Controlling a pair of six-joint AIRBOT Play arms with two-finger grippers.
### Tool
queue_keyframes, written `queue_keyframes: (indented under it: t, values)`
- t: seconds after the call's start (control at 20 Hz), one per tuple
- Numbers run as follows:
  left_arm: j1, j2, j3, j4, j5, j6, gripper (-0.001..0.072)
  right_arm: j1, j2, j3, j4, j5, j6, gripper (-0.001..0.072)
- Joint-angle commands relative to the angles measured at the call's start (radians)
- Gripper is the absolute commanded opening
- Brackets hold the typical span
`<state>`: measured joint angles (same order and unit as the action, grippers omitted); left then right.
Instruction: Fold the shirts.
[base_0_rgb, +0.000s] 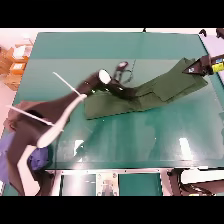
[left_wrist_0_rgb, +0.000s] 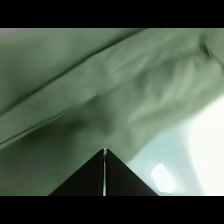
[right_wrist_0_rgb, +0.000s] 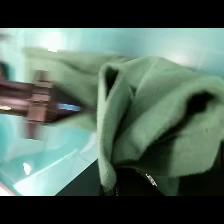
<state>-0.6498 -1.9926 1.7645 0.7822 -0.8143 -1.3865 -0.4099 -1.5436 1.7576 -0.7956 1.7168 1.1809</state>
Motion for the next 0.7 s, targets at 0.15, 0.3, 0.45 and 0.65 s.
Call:
queue_keyframes:
  t: [0.15,0.3,0.45,0.65]
  values:
    - [-0.090,-0.264,0.272,-0.166,0.008,-0.058,0.0021,0.126,0.054,0.034,0.003,0.062,0.103,0.0021]
    - [-0.088,-0.269,0.273,-0.160,-0.060,-0.060,0.0021,0.162,0.053,0.034,0.003,0.063,0.125,0.0021]
    - [-0.027,-0.227,0.274,-0.154,-0.208,-0.060,0.0021,0.195,0.053,0.034,0.003,0.061,0.148,0.0021]
    - [0.163,-0.060,0.274,0.157,-0.476,-0.153,0.0019,0.277,0.053,0.034,0.003,0.025,0.209,0.0021]
